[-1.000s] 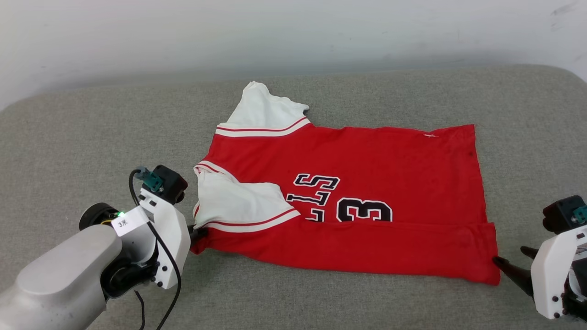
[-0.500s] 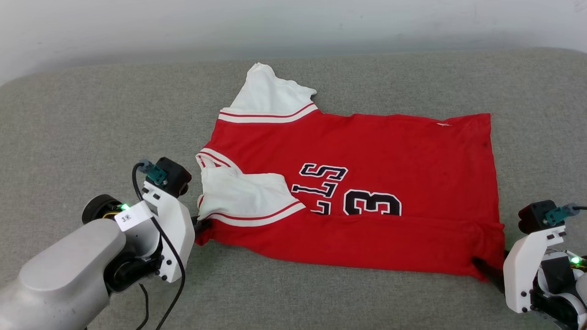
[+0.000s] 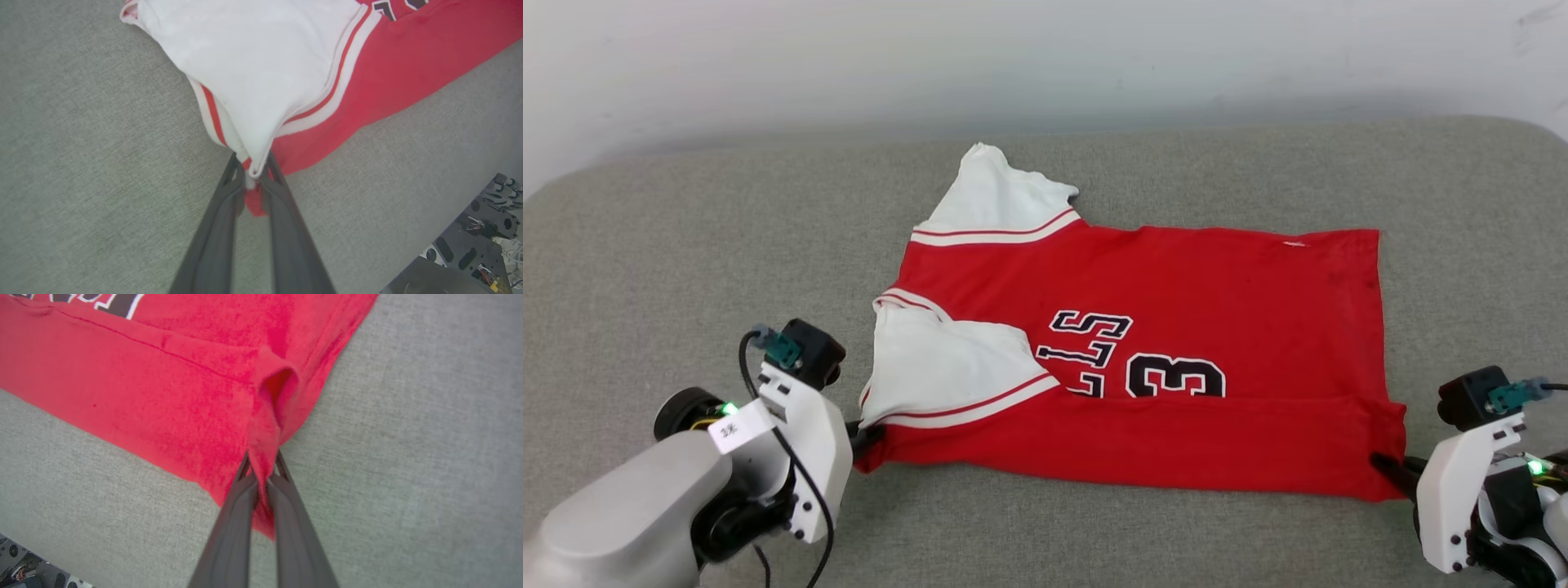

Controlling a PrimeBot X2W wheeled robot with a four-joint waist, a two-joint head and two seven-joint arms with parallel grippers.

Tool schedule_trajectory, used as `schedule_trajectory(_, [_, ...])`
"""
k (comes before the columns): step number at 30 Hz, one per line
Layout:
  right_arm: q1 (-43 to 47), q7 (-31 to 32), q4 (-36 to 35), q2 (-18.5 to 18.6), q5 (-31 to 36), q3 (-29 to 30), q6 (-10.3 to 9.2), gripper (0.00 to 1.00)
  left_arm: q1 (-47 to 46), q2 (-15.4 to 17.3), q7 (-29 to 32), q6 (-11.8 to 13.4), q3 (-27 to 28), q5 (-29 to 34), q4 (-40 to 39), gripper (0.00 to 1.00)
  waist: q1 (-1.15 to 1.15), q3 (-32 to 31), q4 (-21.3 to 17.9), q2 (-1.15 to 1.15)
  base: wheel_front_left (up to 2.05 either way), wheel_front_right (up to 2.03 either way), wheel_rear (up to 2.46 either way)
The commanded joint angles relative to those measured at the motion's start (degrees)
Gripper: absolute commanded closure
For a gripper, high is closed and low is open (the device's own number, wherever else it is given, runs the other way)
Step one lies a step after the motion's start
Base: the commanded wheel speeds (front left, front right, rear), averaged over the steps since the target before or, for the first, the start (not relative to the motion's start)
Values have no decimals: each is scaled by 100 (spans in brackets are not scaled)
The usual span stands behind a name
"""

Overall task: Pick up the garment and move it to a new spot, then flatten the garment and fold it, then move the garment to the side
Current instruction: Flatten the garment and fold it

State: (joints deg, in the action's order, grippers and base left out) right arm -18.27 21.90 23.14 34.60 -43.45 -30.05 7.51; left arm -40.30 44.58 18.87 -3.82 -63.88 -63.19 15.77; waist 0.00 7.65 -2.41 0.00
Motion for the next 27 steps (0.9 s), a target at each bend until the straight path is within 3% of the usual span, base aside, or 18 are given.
schedule_trajectory(1, [97,-69,-79,86,-47,15,-5,100,119,94,-50,48,-2,6,-58,100,0,-87,-1,0,0,0,0])
schedule_trajectory(15, [769,-35,-705,512,-285,340,-6,100,902,596,-182,439,-130,-193,-835,100,0,-380,30,0,0,0,0])
schedule_trajectory(27, [679,61,-7,80,-149,284,-5,100,1165,204,-187,400,-238,-403,-280,100,0,-212,99,0,0,0,0])
